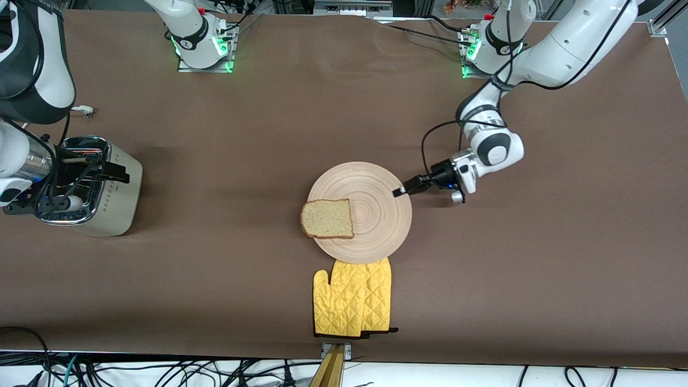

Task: Move plate and put bread in toaster
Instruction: 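Slide the plate toward the toaster with the left gripper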

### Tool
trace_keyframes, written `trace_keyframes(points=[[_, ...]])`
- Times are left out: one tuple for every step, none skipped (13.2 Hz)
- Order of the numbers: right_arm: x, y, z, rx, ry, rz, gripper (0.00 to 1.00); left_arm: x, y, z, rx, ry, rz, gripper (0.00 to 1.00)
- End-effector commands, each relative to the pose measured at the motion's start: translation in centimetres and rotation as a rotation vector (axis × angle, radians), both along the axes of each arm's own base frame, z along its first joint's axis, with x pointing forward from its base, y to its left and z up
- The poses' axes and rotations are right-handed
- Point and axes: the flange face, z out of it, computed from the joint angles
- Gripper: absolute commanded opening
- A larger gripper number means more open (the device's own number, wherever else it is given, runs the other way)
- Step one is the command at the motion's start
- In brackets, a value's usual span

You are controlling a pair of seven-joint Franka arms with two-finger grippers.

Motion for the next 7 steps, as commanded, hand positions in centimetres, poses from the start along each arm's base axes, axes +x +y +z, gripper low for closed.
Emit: trace_keyframes(points=[[0.3,0.8,-1.0,0.071,0.016,-0.023,1.00,-0.2,-0.4,0.2,0.017,-0.058,0.002,0.00],[0.3,0.8,-1.0,0.082,0.017,-0.027,1.00,-0.9,-1.3,0.0,0.026,-0.053,-0.018,0.00],[0.3,0.6,-1.1,0.082,0.021,-0.030,1.00,-1.3,-1.7,-0.4,0.045,-0.048,-0.031,0.00],[0.2,0.2,-1.3,0.082,0.024,-0.035,1.00,-1.5,-1.9,-0.6,0.068,-0.041,-0.034,0.00],[0.2,0.2,-1.4,0.084,0.027,-0.037,1.00,-1.9,-2.6,-0.7,0.080,-0.037,-0.049,0.00],[0.3,0.3,-1.8,0.089,0.033,-0.039,1.00,-2.2,-2.7,-1.1,0.081,-0.029,-0.052,0.00],[0.4,0.4,-2.0,0.105,0.035,-0.044,1.00,-2.3,-2.9,-1.1,0.080,-0.025,-0.054,0.00]])
